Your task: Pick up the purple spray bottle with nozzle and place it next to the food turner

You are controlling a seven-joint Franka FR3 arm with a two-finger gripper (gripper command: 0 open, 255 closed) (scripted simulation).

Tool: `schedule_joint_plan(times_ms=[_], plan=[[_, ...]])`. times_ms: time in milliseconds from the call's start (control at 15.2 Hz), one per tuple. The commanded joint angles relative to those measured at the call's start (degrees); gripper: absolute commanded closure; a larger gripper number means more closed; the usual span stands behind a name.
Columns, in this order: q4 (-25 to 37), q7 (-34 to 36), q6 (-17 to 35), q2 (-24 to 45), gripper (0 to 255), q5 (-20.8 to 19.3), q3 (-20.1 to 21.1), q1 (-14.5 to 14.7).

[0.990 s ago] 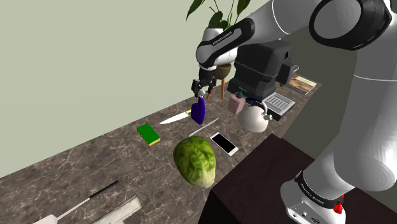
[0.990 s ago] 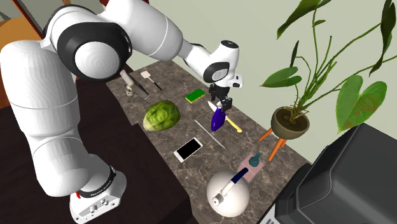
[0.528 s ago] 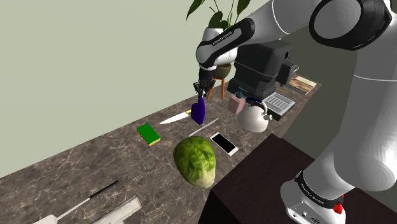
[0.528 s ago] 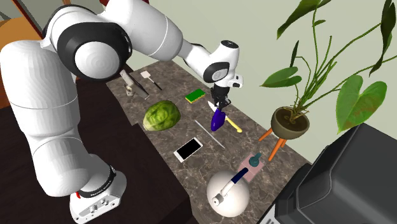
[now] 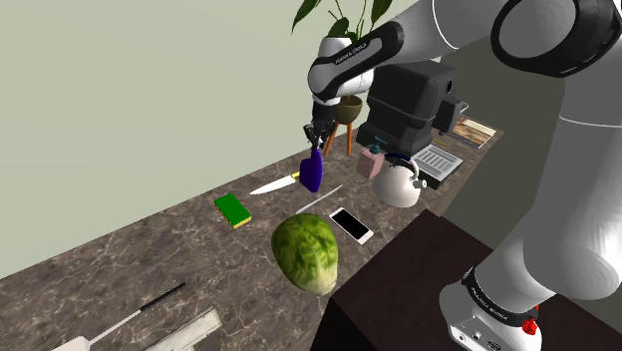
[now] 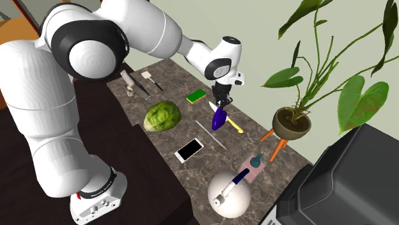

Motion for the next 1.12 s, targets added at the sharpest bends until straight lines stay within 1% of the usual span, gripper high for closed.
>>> schedule_joint_plan(times_ms=[0,1056], plan=[[0.32,0.18,-1.2,-0.89,255,-0.16,-0.05,0.09],[5.23,1.0,-11.73,-6.56,255,-1.14,-0.41,0.29]])
